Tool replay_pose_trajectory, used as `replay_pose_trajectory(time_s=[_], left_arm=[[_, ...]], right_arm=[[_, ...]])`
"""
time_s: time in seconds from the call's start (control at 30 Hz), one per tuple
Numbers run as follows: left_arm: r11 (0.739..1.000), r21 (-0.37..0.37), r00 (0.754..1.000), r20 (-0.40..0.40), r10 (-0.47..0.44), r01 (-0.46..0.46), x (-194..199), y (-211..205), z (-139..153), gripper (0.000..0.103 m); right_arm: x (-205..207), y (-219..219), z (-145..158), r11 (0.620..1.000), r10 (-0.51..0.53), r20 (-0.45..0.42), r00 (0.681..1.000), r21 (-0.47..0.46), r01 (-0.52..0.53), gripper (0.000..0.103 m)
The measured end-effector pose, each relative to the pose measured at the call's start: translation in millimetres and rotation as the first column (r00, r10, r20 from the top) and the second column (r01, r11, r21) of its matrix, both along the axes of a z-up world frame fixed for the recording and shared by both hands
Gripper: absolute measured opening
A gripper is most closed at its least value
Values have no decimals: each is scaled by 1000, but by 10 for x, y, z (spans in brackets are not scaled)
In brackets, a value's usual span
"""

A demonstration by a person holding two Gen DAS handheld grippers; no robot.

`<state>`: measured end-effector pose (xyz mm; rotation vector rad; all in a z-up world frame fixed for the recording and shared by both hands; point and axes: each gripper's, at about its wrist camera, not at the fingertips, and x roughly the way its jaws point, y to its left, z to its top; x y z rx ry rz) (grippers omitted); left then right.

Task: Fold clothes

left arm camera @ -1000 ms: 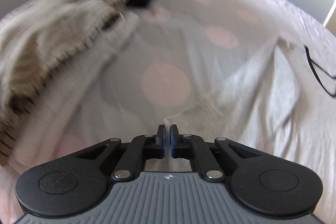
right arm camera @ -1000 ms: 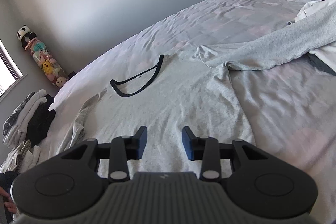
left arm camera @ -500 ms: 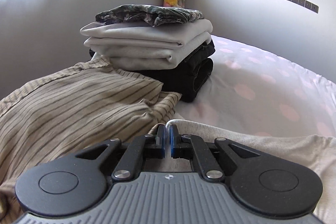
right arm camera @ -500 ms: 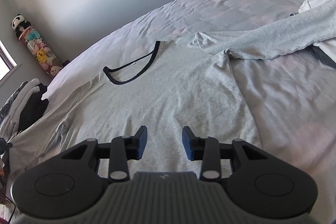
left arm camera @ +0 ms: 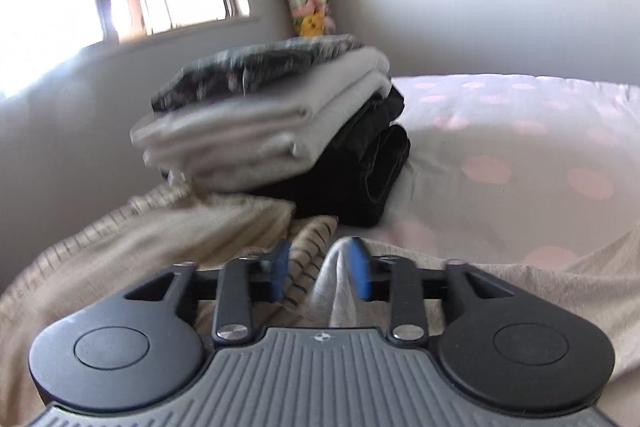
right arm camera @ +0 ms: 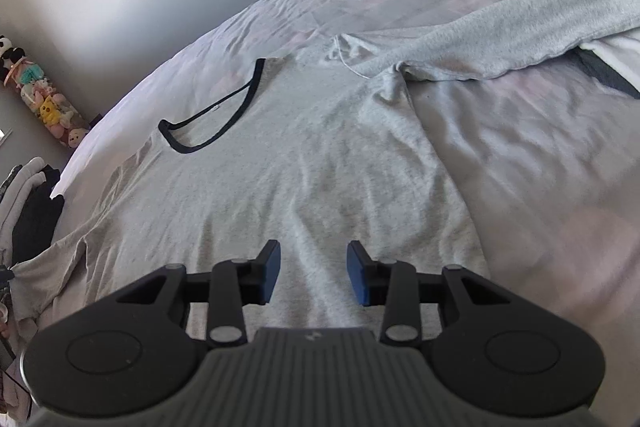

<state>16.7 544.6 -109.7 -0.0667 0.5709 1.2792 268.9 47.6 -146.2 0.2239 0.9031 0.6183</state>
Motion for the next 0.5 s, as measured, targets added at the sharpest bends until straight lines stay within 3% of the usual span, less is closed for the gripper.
replay_pose_trajectory(time_s=[0.1,0.13,0.23,0.33,0.5], left_arm=[[995,-38,996,16,-91,92,-13,-245,155,55],[988,-81,991,28,-130,132,-13,-318,194,55],[933,-255,967,71,-243,253,24,-517,268,55],[855,-384,936,94,-339,348,67,-746,354,55],[670,-592,860,79,-505,448,108,-1135,294,55]], right_arm=[[21,-56,14,1000,-31,-2,1000,2,31,41],[27,-80,30,999,-41,0,999,2,41,41],[57,-170,103,997,-71,-8,997,-16,71,41],[86,-296,210,995,-77,-24,997,-61,75,42],[97,-539,375,980,-25,-46,999,-198,15,49]])
